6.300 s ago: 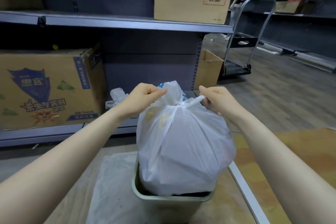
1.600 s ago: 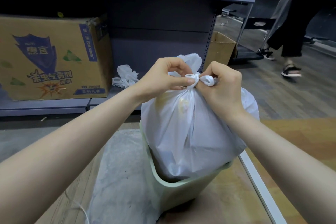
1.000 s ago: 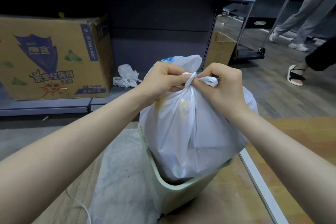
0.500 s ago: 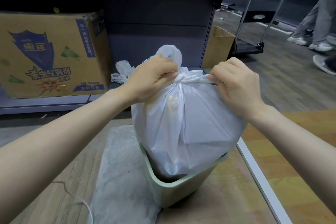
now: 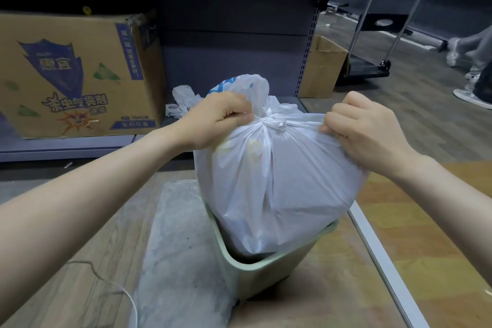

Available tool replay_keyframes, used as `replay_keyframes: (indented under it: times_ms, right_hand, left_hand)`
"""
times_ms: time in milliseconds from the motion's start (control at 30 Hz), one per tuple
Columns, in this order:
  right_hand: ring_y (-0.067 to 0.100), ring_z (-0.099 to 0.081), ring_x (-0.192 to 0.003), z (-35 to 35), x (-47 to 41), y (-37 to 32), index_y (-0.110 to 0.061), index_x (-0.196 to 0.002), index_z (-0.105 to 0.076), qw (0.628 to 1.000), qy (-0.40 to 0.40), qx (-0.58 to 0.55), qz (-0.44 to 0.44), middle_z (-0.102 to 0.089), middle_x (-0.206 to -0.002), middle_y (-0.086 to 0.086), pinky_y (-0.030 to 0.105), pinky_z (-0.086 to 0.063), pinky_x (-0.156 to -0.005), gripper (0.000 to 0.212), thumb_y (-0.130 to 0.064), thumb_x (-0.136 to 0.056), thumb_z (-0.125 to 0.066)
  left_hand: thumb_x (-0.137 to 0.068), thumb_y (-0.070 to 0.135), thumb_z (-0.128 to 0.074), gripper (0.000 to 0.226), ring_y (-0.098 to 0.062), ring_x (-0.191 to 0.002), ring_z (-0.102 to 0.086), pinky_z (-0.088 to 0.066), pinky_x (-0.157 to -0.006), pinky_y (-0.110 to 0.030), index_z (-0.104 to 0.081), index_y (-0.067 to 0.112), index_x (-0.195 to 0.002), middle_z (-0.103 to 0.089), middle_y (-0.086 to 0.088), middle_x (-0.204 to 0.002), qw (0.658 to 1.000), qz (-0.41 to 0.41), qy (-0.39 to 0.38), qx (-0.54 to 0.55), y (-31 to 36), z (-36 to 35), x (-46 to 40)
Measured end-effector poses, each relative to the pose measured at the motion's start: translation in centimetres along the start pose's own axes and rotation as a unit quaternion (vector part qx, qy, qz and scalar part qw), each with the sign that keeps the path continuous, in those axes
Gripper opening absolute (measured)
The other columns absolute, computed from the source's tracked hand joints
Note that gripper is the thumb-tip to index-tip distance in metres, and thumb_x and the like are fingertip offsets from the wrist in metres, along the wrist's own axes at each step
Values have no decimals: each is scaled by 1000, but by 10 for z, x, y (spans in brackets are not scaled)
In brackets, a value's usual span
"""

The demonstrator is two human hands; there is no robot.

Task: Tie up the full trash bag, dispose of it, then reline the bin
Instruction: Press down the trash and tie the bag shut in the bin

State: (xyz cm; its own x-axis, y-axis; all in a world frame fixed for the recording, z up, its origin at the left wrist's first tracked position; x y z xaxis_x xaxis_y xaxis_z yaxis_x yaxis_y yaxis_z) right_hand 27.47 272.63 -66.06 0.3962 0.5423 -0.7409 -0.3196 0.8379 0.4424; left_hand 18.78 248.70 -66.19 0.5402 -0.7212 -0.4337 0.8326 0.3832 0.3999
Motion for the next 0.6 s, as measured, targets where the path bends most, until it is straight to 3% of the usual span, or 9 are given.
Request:
replay_keyframes:
  times_ms: [133,300,433,600]
  right_hand:
    - [22,-39,-64,3,0,3,-7,-55,-47,999,2,-1,43,-44,-53,5,21,-23,-48,49,-20,-101,-36]
    - [23,-40,-63,4,1,4,-7,-55,-47,998,0,-3,65,-44,-53,6,21,-21,-51,44,-16,-98,-42]
    - [21,-37,-65,6,0,5,-7,-56,-48,998,-4,-8,66,-44,-54,6,21,-22,-52,44,-16,-99,-41]
    - [24,-44,-59,7,0,6,-7,-56,-48,998,-12,-4,68,-44,-54,6,22,-23,-51,46,-17,-100,-39]
  left_hand:
    - [-85,38,-42,49,-18,-71,-45,-36,-67,-30,-56,-7,-71,-52,-11,-70,1000,-14,7,21,1,1,2]
    - [-82,43,-39,56,-21,-70,-43,-34,-63,-29,-54,-9,-69,-50,-15,-68,999,-26,17,35,0,1,3]
    - [-82,43,-41,54,-15,-65,-41,-33,-61,-25,-53,-7,-67,-47,-8,-64,999,-14,14,43,-2,0,3]
    - [-82,42,-43,40,-4,-61,-41,-31,-58,-14,-50,9,-62,-42,8,-59,999,-2,14,50,-5,-2,2]
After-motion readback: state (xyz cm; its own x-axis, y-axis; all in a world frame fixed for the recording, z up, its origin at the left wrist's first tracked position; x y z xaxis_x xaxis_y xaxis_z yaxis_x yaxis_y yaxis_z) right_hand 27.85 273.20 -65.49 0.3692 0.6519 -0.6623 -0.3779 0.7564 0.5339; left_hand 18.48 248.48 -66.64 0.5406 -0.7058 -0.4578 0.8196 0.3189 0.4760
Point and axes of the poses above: each hand's wrist, its own x-axis away from the middle knuckle, its own z-axis out of the back of the hand, y = z × x, the point moved 2 cm from there along -x, towards the middle knuckle
